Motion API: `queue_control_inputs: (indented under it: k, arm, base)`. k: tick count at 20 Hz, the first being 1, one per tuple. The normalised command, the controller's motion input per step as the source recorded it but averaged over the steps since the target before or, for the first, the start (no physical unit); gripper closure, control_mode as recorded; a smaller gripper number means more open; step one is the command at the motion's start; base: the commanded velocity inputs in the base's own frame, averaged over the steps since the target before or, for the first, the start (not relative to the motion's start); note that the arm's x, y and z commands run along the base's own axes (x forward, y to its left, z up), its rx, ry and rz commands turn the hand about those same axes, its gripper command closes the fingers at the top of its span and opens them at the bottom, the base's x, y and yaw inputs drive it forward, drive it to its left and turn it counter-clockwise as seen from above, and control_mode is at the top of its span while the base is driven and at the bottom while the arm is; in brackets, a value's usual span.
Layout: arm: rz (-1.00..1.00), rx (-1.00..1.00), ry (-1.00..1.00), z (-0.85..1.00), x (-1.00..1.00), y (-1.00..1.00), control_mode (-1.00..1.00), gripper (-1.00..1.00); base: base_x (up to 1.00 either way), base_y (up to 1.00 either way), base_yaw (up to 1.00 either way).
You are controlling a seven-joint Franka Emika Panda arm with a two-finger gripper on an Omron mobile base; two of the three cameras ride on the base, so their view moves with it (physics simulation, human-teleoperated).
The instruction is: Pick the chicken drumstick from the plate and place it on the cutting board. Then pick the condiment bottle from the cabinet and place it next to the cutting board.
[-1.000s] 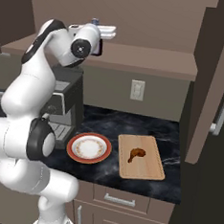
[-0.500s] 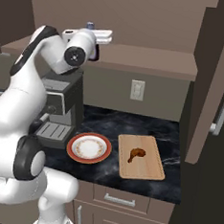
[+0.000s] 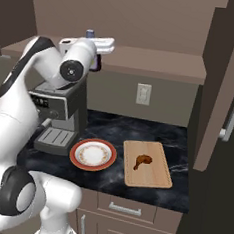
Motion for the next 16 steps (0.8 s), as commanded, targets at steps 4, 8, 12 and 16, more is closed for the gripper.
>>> queue_control_inputs:
  k: [4,8,12,16]
  arm:
    - [-0.01,0.0,0.03,0.09,-0.55,0.0,-1.0,1.0]
    - [-0.02,0.0,0.05,0.09,-0.53,0.0,-1.0,1.0]
    - [-0.02,0.0,0.07,0.08,-0.49,0.0,-1.0,1.0]
    - [-0.03,-0.01,0.09,0.05,-0.46,0.0,-1.0,1.0]
  base:
    - [0.0,0.0,0.0]
    - [0.0,0.0,0.0]
    - [0.0,0.0,0.0]
    - [0.0,0.0,0.0]
